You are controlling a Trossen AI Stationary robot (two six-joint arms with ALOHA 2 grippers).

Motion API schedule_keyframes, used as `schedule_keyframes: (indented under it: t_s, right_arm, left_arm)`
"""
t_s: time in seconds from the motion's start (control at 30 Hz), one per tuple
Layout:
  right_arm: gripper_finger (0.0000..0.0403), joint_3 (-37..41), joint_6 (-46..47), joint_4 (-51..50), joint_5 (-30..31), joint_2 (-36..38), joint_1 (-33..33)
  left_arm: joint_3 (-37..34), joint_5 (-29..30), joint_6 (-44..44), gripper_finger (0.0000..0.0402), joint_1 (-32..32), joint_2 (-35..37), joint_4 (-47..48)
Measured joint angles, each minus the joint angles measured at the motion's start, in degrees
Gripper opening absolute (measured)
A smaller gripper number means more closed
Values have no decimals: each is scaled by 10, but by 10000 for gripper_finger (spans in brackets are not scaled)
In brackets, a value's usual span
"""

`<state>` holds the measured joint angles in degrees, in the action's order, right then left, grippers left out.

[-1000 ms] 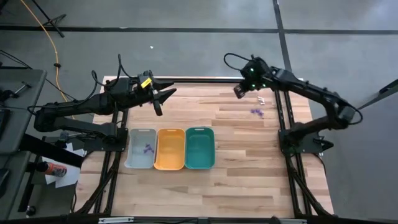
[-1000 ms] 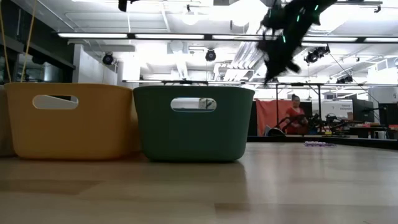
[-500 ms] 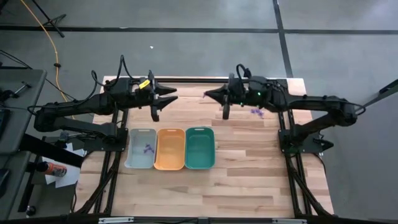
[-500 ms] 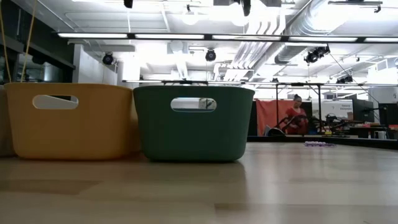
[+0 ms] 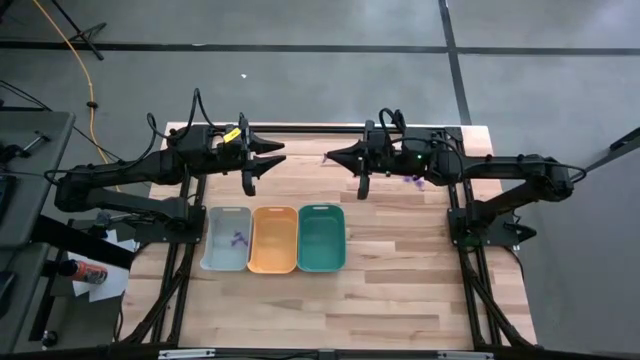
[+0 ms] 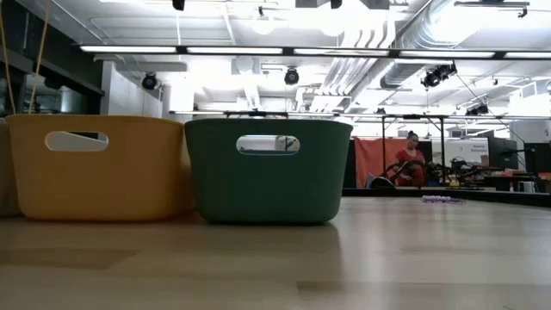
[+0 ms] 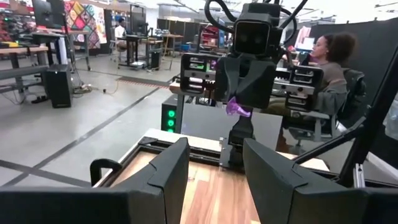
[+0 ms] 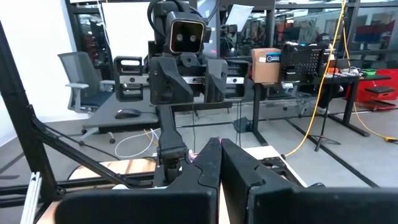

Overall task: Sort Halloween decoration
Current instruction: Put the purple witch hat toy into the white bin

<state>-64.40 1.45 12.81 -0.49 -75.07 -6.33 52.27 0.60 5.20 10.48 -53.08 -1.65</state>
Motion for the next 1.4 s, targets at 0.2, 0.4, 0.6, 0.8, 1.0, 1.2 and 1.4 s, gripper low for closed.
schedule_keyframes:
  t_s: [0.2,0.4,0.6,0.8,1.0,1.2,1.4]
  right_arm:
    - [0,0,0,45,28,-11,0]
    - [0,-20,-1,79,102,-52,8]
    - [0,-71,-86,72,213,-99,41]
    - [0,-101,-121,63,264,-116,50]
    - [0,-115,-125,63,303,-131,48]
    - [0,-128,-116,76,295,-149,52]
    - [0,-130,-118,79,293,-151,54]
  left_arm:
    - [1,-3,13,143,-10,-31,-49]
    - [0,31,-34,143,-23,-88,-117]
    - [0,82,-50,143,-23,-112,-140]
    - [0,120,-55,143,-23,-106,-153]
    - [0,120,-55,143,-23,-106,-186]
    - [0,120,-55,143,-21,-107,-184]
    - [0,120,-55,143,-19,-107,-182]
